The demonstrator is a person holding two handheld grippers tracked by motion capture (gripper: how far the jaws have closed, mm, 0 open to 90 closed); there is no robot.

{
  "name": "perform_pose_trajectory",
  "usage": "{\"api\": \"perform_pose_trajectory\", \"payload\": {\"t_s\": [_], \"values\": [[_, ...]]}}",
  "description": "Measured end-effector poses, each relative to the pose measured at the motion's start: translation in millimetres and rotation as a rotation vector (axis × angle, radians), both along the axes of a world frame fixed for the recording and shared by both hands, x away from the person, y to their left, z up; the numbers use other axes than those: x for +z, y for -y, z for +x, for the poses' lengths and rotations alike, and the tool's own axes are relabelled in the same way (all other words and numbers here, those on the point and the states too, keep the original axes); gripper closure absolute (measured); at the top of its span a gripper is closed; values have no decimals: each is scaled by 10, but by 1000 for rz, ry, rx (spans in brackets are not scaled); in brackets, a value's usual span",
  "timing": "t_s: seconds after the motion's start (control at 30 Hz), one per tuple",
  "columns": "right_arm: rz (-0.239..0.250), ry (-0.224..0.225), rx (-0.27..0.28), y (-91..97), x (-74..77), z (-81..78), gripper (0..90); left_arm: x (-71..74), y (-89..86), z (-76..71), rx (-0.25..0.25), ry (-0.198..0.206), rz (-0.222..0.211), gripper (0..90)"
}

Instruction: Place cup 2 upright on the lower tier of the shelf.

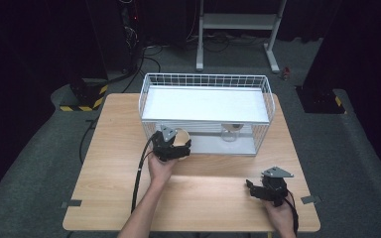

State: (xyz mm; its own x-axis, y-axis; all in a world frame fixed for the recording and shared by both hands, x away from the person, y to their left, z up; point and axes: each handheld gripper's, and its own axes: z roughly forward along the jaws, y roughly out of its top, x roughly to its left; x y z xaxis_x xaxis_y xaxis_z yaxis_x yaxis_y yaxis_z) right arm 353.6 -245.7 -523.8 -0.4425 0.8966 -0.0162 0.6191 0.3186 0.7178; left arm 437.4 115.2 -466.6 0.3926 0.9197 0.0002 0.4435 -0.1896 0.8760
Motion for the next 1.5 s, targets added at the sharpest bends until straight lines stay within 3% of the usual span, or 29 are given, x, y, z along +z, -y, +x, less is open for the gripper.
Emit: {"api": "perform_pose_trajectory", "payload": {"t_s": [0.33,0.5,0.87,1.5], "values": [[0,0,0,0,0,0,236,-27,8,43,2,15,-9,101],[0,0,0,0,0,0,236,-34,21,86,-2,23,18,98],[0,0,0,0,0,0,236,-62,35,117,-1,42,15,97],[0,0,0,0,0,0,236,-11,21,127,-10,6,17,86]]}}
